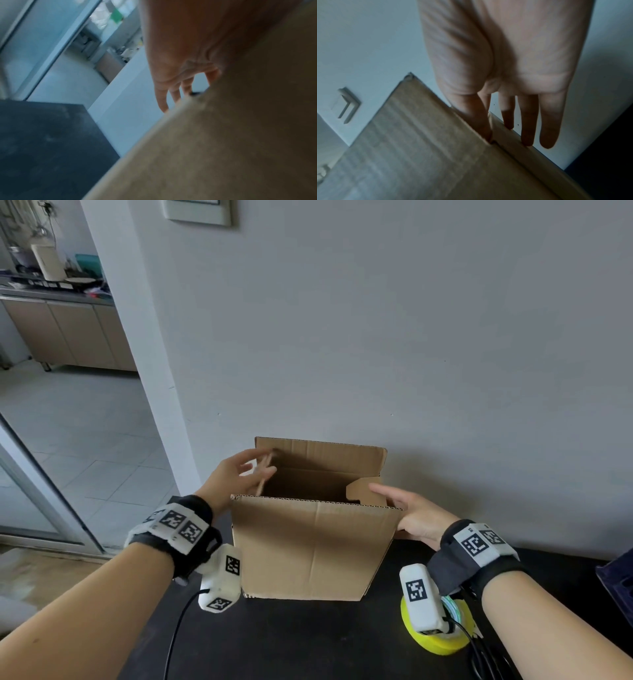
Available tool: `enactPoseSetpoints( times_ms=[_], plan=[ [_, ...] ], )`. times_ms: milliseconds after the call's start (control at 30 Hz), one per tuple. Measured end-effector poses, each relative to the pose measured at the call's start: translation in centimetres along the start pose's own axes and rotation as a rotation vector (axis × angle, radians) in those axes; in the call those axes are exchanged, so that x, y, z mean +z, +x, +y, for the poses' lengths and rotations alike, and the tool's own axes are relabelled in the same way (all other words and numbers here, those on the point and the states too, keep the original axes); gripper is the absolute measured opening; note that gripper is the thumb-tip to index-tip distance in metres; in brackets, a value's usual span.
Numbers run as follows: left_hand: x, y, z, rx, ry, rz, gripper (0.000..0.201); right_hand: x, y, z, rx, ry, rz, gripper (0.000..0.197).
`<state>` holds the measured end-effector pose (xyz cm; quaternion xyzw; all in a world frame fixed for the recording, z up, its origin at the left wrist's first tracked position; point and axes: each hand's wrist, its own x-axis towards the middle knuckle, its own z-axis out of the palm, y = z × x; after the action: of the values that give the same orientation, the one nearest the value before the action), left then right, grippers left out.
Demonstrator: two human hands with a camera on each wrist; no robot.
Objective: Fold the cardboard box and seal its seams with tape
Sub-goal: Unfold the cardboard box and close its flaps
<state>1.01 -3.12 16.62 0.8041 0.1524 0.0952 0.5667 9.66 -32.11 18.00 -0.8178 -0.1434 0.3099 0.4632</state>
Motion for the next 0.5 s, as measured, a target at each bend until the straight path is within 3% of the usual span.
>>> enactPoseSetpoints(
  times_ms=[100,300,500],
  plan=[
    [1.5,0.4,-0.1,0.022,0.238,0.037,0.042,-0.3,0.2,0.0,-0.007,-0.035,-0.019,0.075],
    [1.7,1.2,-0.9,-0.144,0.38,0.113,0.041,-0.7,0.4,0.4,0.011,-0.098,-0.008,0.075],
    [1.6,1.2,-1.2,-0.138,0.311,0.181,0.02,-1.1,0.4,0.4,0.043,-0.112,0.004,0.069]
  ],
)
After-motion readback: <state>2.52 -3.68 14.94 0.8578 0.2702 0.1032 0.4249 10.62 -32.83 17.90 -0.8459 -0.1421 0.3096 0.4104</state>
